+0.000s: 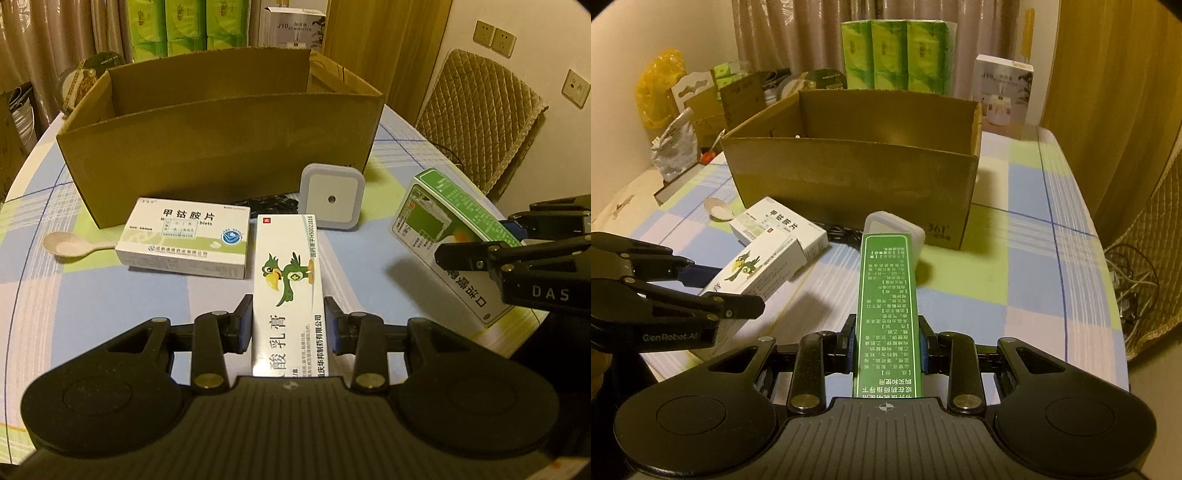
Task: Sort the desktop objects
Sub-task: 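Carry ointment box with left tool and green box with right tool over cardboard box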
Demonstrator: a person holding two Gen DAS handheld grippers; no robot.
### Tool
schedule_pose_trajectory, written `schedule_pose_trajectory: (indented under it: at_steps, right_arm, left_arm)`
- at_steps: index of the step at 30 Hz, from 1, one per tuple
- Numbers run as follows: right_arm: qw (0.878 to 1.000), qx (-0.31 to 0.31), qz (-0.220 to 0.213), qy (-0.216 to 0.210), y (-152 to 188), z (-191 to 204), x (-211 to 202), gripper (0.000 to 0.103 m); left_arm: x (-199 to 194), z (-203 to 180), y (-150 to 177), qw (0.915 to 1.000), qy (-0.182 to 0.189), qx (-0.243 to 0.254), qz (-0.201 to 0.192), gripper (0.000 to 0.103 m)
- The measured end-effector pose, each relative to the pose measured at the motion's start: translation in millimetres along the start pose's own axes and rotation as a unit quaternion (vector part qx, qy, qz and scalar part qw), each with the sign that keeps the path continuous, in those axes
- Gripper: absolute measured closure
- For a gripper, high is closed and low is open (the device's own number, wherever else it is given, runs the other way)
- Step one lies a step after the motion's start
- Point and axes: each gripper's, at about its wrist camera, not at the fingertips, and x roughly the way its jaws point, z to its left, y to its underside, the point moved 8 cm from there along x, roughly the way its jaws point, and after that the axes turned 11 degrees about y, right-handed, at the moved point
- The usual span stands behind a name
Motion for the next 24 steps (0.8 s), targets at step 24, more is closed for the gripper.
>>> schedule_pose_trajectory:
  at_steps: [24]
  right_arm:
    - [0.997, -0.035, -0.064, 0.008, -82.9, -3.7, -5.0, 0.076]
  left_arm:
    - [-24.0, 13.3, -68.2, 0.9975, -0.021, 0.054, -0.039, 0.07]
